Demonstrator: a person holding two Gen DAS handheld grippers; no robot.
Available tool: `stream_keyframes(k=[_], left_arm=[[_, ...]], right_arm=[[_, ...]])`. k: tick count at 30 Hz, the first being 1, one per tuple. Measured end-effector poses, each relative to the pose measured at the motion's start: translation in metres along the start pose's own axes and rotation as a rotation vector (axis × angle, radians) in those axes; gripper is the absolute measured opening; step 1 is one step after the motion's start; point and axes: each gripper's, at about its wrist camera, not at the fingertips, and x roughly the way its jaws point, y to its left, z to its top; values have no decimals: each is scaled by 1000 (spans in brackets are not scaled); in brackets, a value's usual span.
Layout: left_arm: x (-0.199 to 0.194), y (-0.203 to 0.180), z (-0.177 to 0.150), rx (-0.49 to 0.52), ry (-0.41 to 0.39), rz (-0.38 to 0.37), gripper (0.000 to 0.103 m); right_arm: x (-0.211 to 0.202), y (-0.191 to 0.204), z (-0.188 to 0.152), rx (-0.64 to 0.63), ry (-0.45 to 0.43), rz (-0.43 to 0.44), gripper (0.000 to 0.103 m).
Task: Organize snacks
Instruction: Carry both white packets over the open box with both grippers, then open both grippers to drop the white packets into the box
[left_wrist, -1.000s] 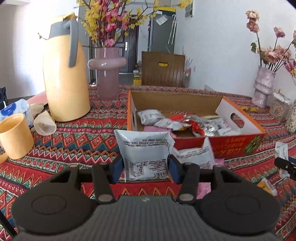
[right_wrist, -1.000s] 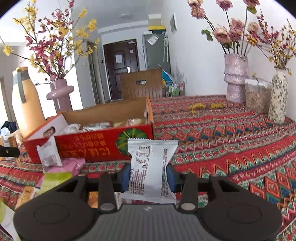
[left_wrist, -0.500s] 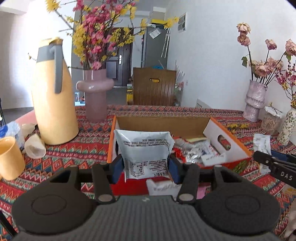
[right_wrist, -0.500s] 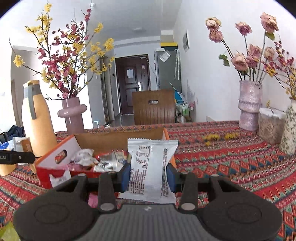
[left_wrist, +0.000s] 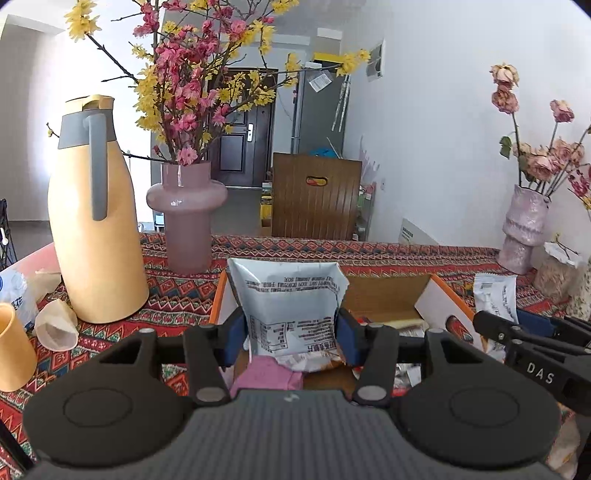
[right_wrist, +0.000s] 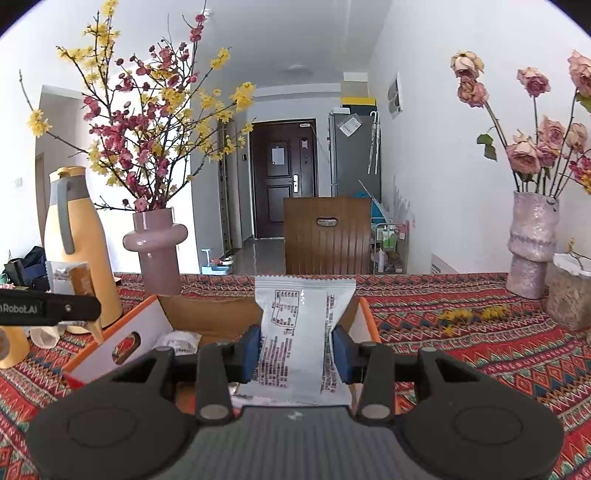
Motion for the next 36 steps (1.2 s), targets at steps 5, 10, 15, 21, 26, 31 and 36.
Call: stream_keyframes(k=[5,10,15,21,26,31,36], left_arm=[[20,5,-1,-5,4,16,52],[39,9,-11,-20,10,15,52],[49,10,-18,-7,38,12,52],[48,10,-22,-18,33,2,69],[42,13,-21,-38,2,15,101],[37,15,-21,-62,-19,31,103],[38,14,-21,-57,-18,32,103]], right_arm=[[26,5,4,-1,11,2,40],[45,4,-4,10,40,1,40],[54,2,-11,16,66,-15,40],[58,5,-16,2,86,-22,42],[57,4,-18,6,87,-33,75],[50,-1,-17,35,49,-58,103],[52,-2,-19,36,60,-64,103]])
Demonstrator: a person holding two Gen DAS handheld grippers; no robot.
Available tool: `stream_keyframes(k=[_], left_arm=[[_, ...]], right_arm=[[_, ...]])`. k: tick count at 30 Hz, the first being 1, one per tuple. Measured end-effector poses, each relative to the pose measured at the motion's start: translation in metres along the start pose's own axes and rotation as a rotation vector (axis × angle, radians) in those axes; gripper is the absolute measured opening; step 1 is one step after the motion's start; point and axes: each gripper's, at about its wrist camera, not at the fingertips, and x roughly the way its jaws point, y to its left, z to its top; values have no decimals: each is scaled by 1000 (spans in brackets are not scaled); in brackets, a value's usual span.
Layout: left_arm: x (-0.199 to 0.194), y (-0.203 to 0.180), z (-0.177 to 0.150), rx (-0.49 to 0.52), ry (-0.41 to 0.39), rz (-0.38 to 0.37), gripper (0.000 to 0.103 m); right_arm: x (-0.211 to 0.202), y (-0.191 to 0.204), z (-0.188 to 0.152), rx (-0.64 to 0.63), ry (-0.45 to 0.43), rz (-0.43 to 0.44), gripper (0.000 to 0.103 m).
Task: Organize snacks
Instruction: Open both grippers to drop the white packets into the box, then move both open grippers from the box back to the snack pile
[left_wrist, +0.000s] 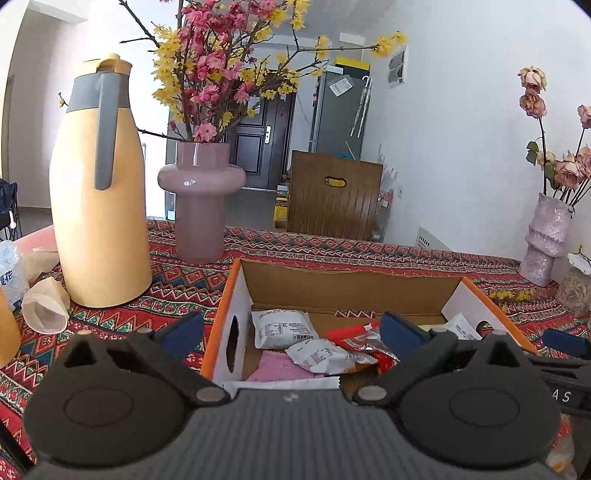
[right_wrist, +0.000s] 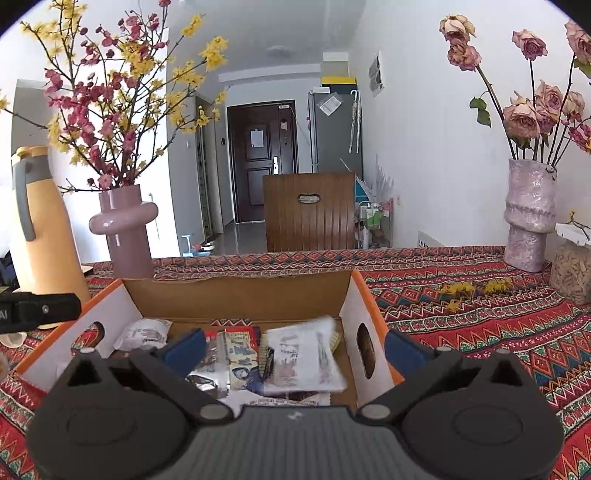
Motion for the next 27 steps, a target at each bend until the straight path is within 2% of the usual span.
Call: stream_keyframes(k=[6,13,27], left_arm=[[-12,-3,1,2,-19,8,103],[-46,-8,8,17,-66,-5,103],[-86,-2,-14,32,-36,-5,103]], right_arm=[[-2,1,1,-13,0,-11,103],[-22,3,13,-25,-33,-28,103],[-76,17,-1,-66,-26,12,103]])
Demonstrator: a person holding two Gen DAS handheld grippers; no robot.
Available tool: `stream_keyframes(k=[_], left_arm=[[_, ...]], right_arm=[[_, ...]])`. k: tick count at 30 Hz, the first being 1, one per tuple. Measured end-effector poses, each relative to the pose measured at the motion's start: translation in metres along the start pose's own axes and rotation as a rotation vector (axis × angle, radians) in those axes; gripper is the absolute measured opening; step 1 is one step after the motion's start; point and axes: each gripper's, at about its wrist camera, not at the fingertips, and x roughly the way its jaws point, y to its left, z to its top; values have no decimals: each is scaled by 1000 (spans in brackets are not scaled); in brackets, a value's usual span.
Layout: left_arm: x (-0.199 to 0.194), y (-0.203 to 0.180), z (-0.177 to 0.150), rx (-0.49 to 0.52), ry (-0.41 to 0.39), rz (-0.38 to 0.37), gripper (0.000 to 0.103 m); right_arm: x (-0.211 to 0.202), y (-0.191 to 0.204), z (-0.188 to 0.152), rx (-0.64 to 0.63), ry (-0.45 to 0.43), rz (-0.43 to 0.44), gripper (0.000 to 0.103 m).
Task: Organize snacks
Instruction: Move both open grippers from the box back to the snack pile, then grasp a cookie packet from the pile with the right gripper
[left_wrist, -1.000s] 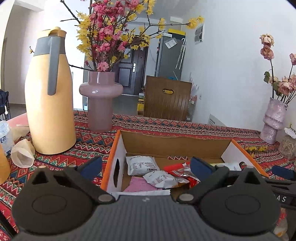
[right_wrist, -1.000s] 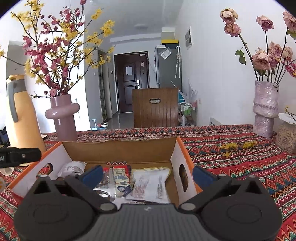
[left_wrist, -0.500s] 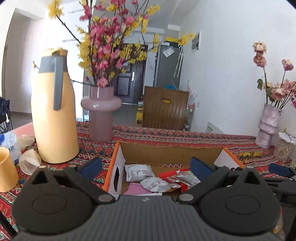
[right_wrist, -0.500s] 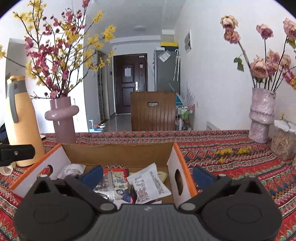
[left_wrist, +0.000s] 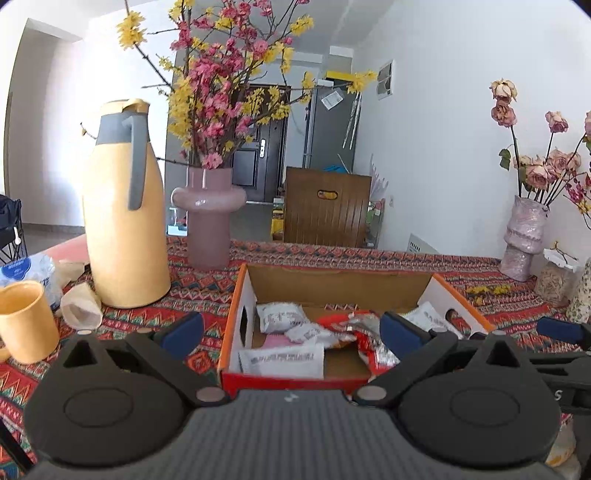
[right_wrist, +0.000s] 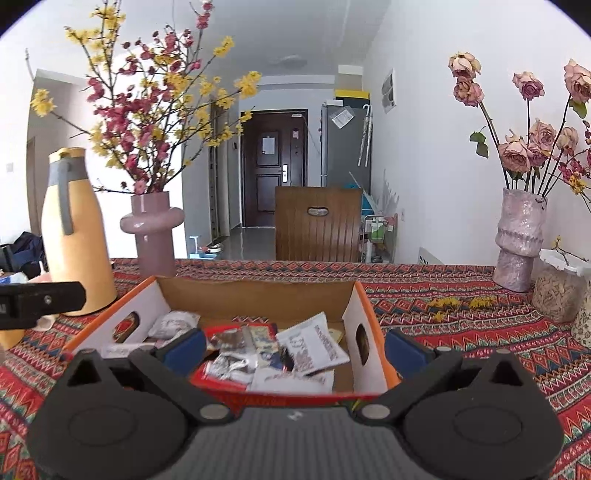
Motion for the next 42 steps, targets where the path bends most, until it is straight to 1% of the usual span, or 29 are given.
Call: stream_keyframes(k=[7,16,21,28,29,32,38,42], left_arm=[[-14,6,-20,0,36,2,103],[-23,14,-46,5,73,-8,103],[-24,21,-59,19,68,-2,103],[-11,37,-83,8,104,6,103],[-9,40,-84,-14,120,3,103],[-11,47,-84,-55,112,-22,103],[-11,49,-85,-65,117,-36,103],[-11,50,-85,-77,124,-38,103]], right_arm=[[-24,5,-12,-7,21,10,103],[-43,5,-35,-5,76,17,103],[-48,-3,-54,13,120,8,103],[-54,-22,-84,57,200,-10,103],[-54,-24,-88,59,211,-10,103],[-54,-26,-96,59,241,-6,103],[-52,-27,-96,62,264,21,103],[-41,-19,-91,19,296,31,103]])
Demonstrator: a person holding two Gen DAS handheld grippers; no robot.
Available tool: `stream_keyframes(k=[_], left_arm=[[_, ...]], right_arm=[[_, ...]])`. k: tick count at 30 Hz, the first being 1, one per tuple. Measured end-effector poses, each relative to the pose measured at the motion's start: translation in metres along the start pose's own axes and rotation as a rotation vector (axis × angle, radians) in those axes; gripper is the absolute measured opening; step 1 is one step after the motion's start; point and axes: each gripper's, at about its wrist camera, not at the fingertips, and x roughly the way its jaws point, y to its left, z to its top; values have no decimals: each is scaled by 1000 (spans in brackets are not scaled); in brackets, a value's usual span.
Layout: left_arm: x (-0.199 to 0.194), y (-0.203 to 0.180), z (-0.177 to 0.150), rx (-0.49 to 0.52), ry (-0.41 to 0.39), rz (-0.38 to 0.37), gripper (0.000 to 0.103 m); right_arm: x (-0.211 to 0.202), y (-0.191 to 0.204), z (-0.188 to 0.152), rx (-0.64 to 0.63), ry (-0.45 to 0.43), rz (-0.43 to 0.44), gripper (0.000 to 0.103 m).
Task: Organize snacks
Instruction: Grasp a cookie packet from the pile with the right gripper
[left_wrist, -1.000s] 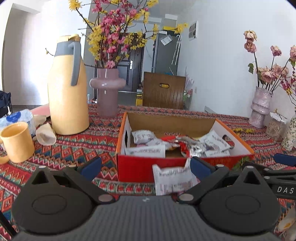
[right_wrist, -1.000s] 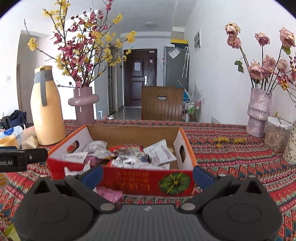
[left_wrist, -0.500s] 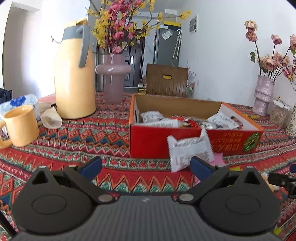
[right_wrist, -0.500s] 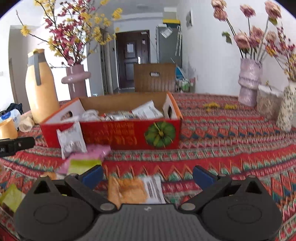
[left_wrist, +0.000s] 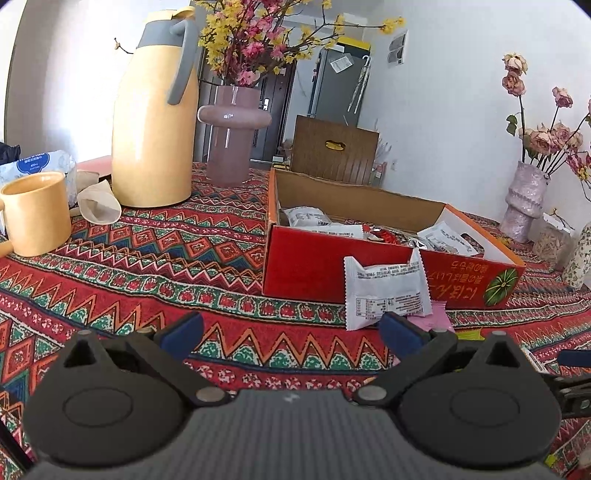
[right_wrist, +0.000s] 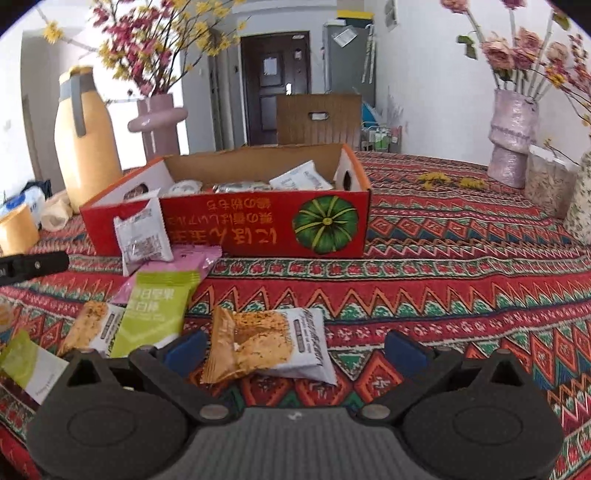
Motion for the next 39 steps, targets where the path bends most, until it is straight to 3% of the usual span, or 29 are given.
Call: stream_keyframes(k=[6,17,19,21,23,24,25,35,39], left_arm=[[0,1,0,-8,4,-6,103],[0,2,0,-12,1,-9,103],[-1,2,0,-12,1,-12,103],[0,2,0,-13,2,-14,103],[-1,2,-1,-13,1,-15,103],[-1,2,-1,-13,1,-15,103],[-1,2,0,-13,2,-15,103],[0,1,-1,-10,4,-12,103],[0,1,-1,-12,-2,-2,103]], right_arm=[[26,7,5,-49,98,-3,103],[34,3,9,-24,97,0,103],[31,2,8,-19,85,0,97],[25,2,6,-15,58,0,70],[20,1,5,-5,44,10,62],[18,0,4,5,34,17,52],[16,-1,3,9,22,17,49],[-5,-14,-1,71,-161,-58,44],[2,-21,-3,102,-150,-52,45]])
